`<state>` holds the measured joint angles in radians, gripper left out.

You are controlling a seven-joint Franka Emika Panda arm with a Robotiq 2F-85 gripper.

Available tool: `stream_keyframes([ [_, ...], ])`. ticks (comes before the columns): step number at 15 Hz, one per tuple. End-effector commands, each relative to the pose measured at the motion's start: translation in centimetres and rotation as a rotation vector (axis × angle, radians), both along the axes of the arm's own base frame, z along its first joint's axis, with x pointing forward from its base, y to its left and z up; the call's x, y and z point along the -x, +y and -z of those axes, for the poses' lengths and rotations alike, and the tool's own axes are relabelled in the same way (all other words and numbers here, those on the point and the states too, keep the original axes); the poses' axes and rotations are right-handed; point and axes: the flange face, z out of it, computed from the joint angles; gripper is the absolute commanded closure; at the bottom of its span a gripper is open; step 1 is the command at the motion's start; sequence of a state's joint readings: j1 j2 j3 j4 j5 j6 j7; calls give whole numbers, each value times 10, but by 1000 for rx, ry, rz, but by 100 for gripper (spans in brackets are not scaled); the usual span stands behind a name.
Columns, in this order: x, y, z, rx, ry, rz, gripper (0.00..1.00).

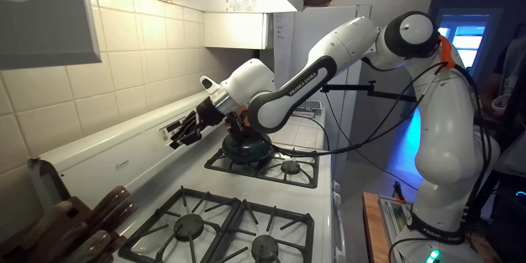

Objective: Press the switch on the stove

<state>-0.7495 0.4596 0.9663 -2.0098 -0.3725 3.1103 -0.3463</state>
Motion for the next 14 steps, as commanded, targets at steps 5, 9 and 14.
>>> stream_keyframes([
  [5,-13,3,11,40,10,-1,61],
  [9,-12,7,13,49,9,-2,23],
  [14,-10,7,8,70,-3,-14,0],
])
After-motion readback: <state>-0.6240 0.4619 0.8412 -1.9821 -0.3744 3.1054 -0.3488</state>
